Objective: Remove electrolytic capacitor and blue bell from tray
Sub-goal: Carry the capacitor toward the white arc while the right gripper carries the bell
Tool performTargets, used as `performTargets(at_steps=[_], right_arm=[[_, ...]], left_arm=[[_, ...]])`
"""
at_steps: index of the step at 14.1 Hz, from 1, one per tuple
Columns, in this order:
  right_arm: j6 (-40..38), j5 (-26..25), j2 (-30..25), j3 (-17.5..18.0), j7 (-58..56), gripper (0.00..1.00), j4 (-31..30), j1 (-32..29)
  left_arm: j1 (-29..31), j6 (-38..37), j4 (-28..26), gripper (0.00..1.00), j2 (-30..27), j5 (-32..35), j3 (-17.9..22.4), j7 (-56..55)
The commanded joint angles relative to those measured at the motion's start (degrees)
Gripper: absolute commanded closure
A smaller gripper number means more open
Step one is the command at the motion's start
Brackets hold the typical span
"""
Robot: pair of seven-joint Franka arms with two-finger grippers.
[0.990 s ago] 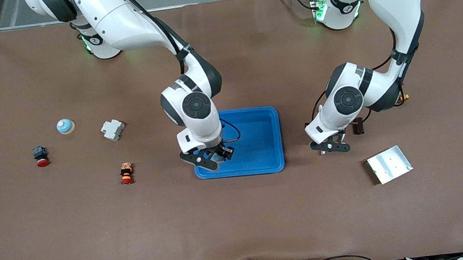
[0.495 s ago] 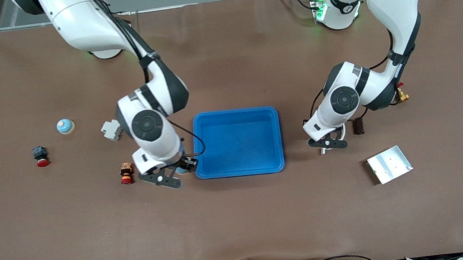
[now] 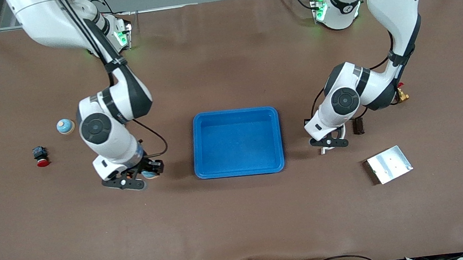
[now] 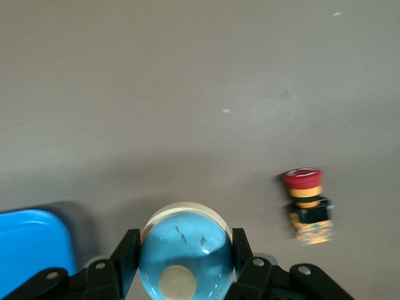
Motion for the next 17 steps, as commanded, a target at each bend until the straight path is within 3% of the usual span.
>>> performTargets(at_steps=[1, 7, 11, 17], right_arm=[[4.4, -0.7, -6.2, 1.1, -6.2, 1.0, -9.4, -3.8], [9.0, -0.6, -10.8, 1.2, -14.4, 1.0, -18.4, -8.6], [19.0, -0.5, -11.3, 1.3, -20.0, 1.0, -25.6, -12.2], [20.2, 0.0, -9.9, 1.4, -26.5, 1.0, -27.1, -17.6]], left_arm=[[1.0, 1.5, -0.3, 1.0, 0.3, 0.4, -0.6, -1.4], [1.0, 2.7, 0.0, 1.0, 1.2, 0.4, -0.5, -3.8], [1.7, 3.2, 0.0, 1.0, 1.6, 0.4, -0.5, -3.9], [1.7, 3.2, 0.0, 1.0, 1.6, 0.4, -0.5, -4.1]])
